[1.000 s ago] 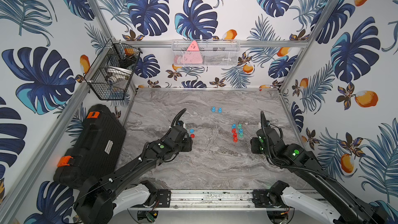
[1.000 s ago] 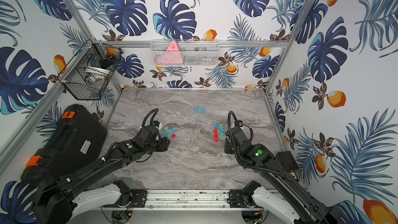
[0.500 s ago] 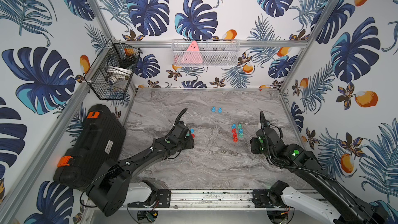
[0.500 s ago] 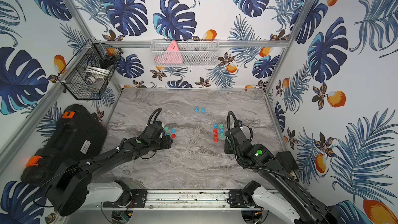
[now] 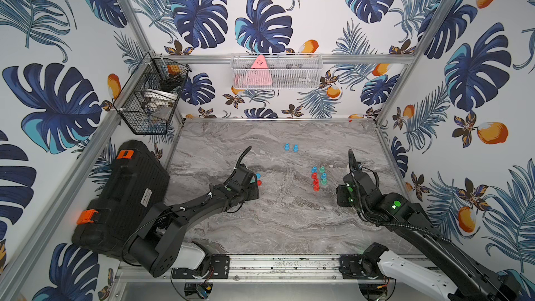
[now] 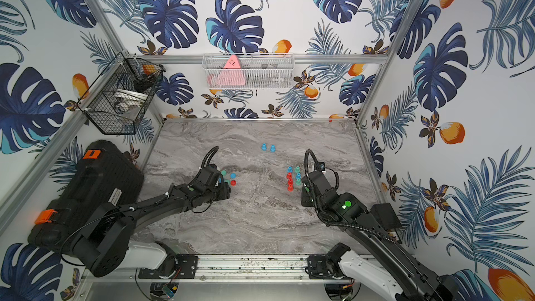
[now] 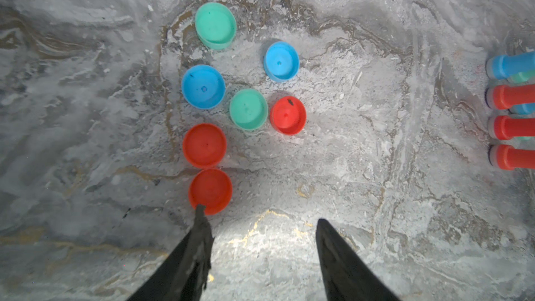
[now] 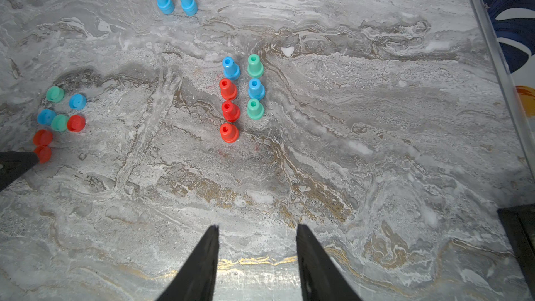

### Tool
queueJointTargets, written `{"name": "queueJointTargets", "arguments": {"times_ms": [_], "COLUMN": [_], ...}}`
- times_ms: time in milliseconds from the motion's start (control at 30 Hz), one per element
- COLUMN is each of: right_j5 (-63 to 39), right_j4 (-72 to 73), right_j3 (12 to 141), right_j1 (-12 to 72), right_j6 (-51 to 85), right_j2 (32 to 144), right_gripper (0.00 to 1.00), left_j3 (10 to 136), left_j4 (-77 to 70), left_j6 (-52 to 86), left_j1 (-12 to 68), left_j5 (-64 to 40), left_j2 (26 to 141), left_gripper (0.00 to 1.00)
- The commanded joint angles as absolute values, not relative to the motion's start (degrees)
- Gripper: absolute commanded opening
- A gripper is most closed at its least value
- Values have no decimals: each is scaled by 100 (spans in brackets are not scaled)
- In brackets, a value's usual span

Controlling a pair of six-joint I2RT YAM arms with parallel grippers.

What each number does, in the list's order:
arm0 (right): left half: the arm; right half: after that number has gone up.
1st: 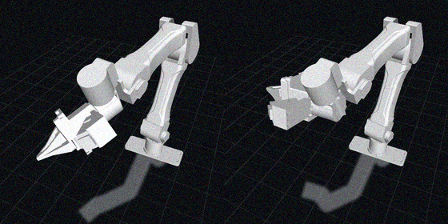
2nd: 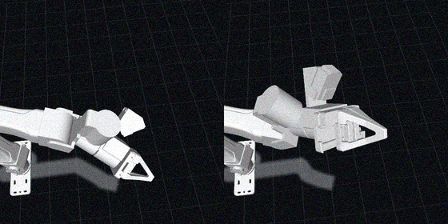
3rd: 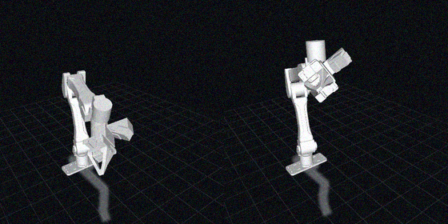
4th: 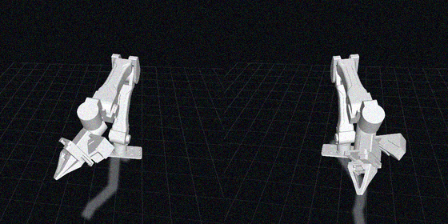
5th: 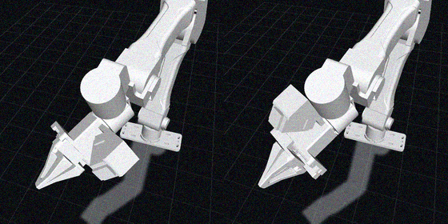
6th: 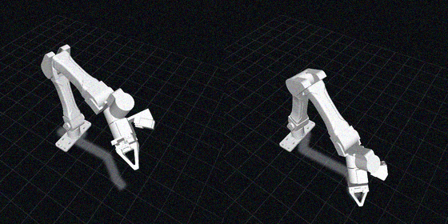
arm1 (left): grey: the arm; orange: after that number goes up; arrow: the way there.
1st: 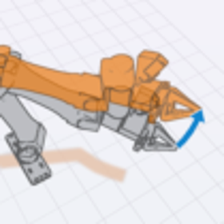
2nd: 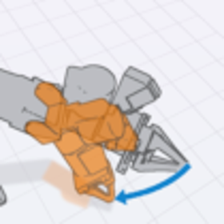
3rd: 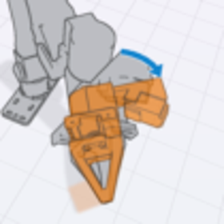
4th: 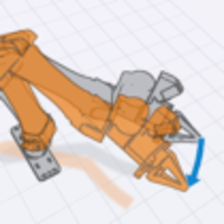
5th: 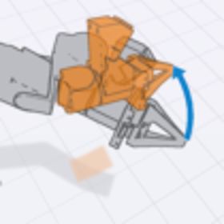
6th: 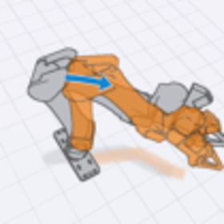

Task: Close the stamp cap
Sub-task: Move the cover to the center of the board.

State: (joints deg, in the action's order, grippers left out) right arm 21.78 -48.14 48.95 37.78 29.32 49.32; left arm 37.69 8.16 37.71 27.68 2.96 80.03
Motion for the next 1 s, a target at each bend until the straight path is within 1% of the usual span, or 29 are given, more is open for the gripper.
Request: {"name": "queueJointTargets", "arguments": {"times_ms": [0, 967], "right_j5": [2246, 2262], "right_j4": [-4843, -4834], "right_j3": [4904, 4904], "right_j1": [3792, 3807], "right_j6": [2995, 2997], "right_j2": [4938, 4902], "right_gripper": [47, 47], "left_j3": [3805, 3873], "left_j4": [601, 513], "left_j6": [3817, 3805], "left_j1": [2740, 2689], "left_j5": [360, 439], "left_j2": [8073, 8287], "left_gripper": [62, 62]}}
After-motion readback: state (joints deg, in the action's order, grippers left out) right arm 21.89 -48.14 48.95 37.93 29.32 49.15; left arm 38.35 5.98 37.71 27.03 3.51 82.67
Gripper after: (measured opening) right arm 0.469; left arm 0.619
